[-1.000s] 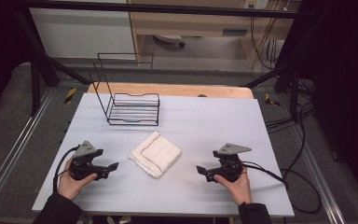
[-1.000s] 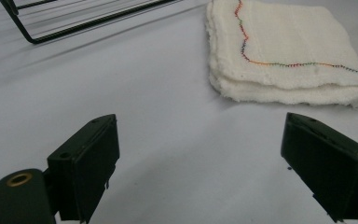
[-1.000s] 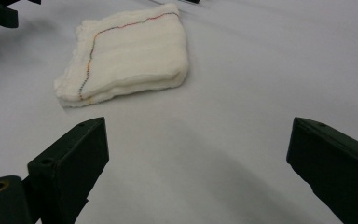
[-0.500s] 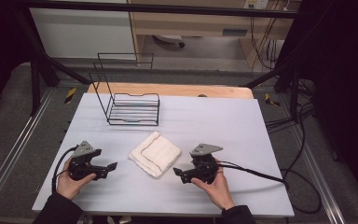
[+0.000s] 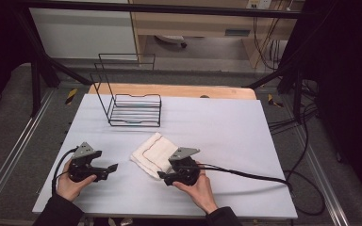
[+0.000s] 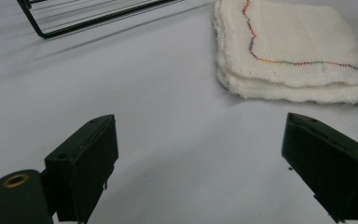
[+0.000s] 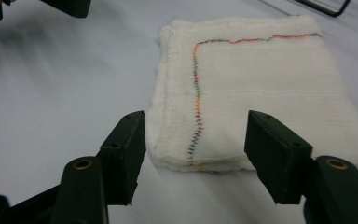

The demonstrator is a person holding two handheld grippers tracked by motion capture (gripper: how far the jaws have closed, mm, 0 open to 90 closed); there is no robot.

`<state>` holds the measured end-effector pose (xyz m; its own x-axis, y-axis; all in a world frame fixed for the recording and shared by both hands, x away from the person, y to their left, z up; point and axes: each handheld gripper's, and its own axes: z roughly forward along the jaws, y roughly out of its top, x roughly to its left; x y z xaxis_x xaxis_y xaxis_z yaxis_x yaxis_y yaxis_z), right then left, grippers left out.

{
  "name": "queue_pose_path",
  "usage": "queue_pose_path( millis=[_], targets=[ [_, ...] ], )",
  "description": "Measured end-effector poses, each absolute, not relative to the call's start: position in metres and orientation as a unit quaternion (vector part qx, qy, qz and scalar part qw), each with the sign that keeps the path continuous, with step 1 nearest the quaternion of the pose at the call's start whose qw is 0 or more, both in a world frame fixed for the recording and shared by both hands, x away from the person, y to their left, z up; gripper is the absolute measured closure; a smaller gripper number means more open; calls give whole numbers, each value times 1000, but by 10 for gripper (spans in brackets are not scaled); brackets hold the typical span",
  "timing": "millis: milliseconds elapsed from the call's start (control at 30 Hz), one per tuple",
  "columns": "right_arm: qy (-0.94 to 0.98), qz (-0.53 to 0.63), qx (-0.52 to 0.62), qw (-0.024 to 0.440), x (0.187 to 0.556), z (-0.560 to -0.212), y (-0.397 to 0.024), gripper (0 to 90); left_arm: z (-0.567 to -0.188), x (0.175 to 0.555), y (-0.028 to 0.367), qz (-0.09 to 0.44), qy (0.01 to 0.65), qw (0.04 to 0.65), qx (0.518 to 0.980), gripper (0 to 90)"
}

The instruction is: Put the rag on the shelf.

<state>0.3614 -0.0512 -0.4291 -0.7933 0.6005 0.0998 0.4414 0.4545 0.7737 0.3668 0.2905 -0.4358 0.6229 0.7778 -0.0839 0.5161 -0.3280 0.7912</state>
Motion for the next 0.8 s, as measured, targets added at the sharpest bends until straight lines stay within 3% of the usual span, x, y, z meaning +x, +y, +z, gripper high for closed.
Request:
queue_pose_path(
  millis=[567,800],
  targets=[
    [868,401,280,88,358,-449,-26,672,-436,367,291,157,406,416,798,118],
    [876,390,257,120,354,-452,-22,753,-436,367,290,156,407,417,798,121]
  ],
)
